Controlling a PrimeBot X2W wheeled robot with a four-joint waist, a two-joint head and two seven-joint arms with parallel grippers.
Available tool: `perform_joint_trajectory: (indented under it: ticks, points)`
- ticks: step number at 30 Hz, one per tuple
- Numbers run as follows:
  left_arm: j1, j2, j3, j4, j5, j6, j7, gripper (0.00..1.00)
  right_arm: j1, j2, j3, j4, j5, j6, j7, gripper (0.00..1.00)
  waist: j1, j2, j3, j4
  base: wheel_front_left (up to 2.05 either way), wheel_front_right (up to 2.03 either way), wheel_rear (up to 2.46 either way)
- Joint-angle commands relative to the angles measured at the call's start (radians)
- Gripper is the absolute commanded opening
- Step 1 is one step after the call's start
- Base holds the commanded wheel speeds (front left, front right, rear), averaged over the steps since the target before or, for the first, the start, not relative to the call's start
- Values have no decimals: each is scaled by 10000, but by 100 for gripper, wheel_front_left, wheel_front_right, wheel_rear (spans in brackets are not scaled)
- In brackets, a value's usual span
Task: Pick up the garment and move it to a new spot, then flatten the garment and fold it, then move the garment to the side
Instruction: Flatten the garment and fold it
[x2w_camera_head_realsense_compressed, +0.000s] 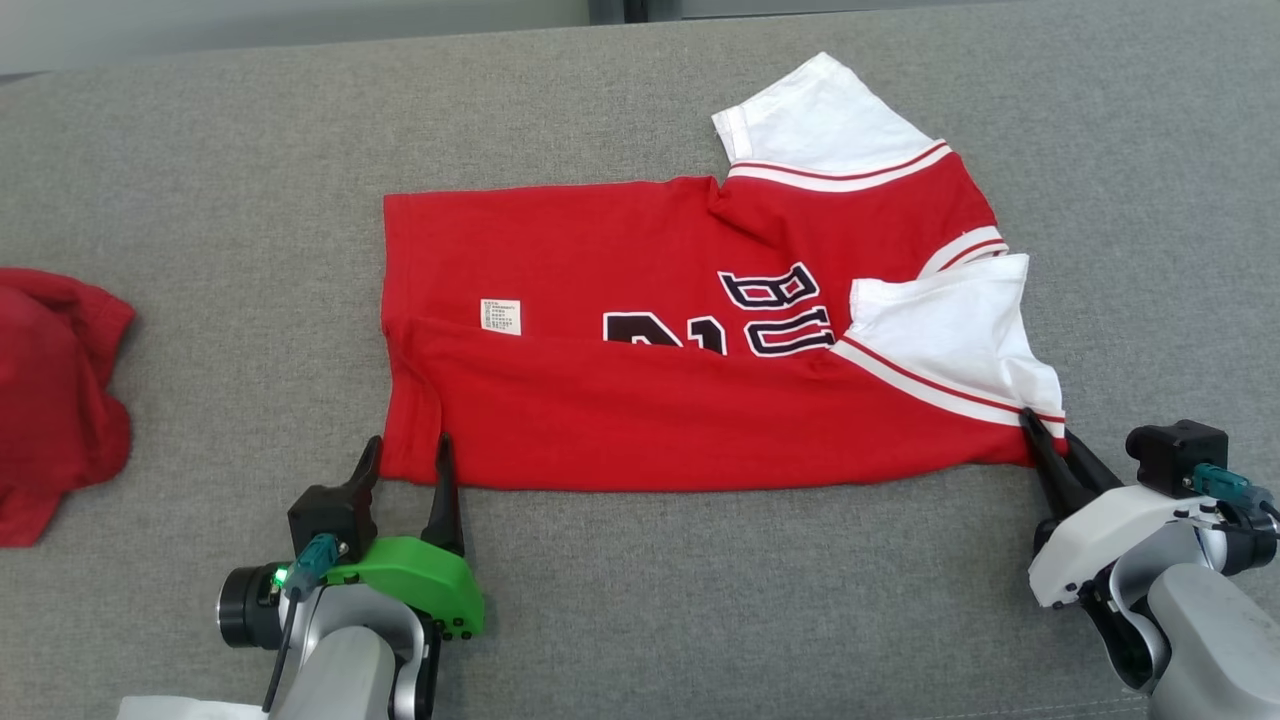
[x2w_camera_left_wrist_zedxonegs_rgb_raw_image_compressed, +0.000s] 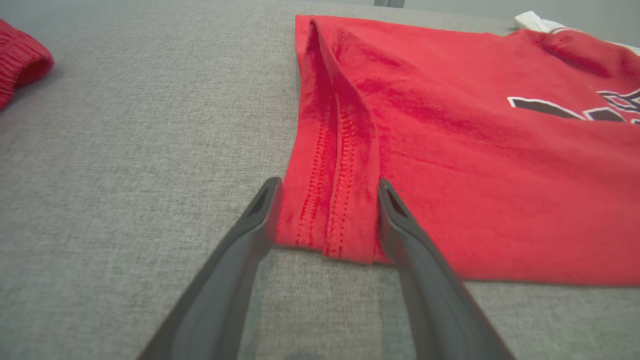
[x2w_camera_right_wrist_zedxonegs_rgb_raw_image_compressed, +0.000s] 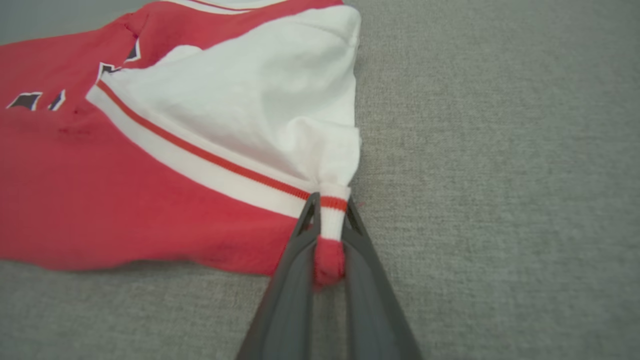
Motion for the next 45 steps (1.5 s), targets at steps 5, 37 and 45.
perform_joint_trajectory:
  ticks: [5,37,45]
  points:
    - [118,51,192,270,21,127,0,0,-83,5,-32,33,-60,-19,22,0,0,0,5,11,0,0,0]
    - [1079,258,564,2664,-1388,-1768,11,0,1428,210,26,617,303,-19,11,0,0,0,-2653,192,0,0,0]
    - [1458,724,-392,3033,-2315,-1770,7,0,2102,185,151,621,561,-21,10,0,0,0,-3396,320,0,0,0]
